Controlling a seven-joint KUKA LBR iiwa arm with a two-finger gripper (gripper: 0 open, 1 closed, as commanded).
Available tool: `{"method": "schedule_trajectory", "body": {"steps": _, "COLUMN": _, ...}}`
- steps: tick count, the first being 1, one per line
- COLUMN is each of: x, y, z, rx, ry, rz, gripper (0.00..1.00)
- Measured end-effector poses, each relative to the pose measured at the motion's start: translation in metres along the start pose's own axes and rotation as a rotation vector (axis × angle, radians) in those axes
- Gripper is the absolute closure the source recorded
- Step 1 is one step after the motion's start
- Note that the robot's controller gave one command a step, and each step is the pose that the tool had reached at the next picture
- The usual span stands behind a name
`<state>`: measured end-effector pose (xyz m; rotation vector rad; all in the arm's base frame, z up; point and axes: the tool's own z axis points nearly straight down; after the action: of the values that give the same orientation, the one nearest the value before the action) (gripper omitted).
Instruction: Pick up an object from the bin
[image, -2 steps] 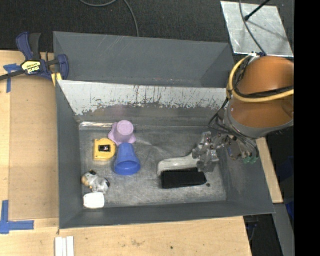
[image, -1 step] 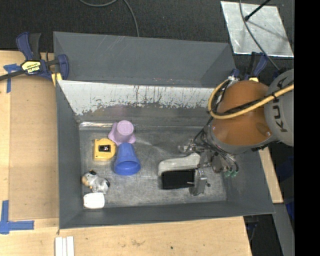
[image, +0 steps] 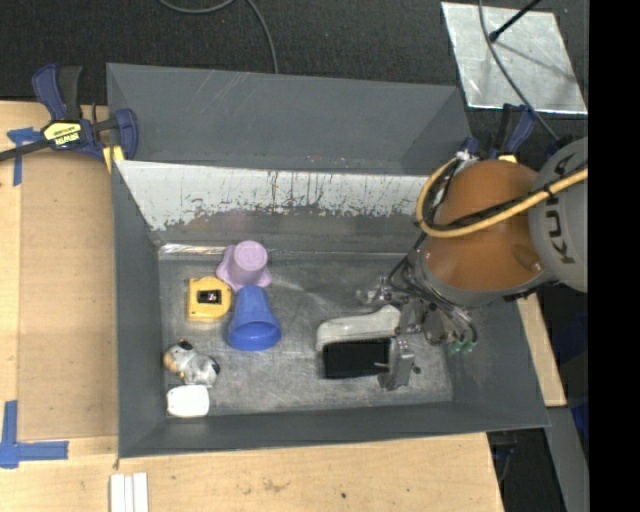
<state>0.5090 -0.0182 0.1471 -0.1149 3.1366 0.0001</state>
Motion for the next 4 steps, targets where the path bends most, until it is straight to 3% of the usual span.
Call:
{"method": "schedule_trajectory", "body": {"steps": 1, "x": 0.005, "y": 0.008, "z": 0.073, "rx": 0.002, "ry": -0.014, "rz": -0.113, "gripper": 1.0}}
{"method": "schedule_trajectory", "body": {"steps": 3, "x": 0.005, "y": 0.007, "z": 0.072, "rx": 0.002, "ry": -0.014, "rz": -0.114, "gripper": 1.0}}
{"method": "schedule_trajectory", "body": {"steps": 4, "x": 0.001, "y": 0.02, "z": 0.016, "rx": -0.001, "ry": 0.001, "rz": -0.347, "gripper": 1.0}}
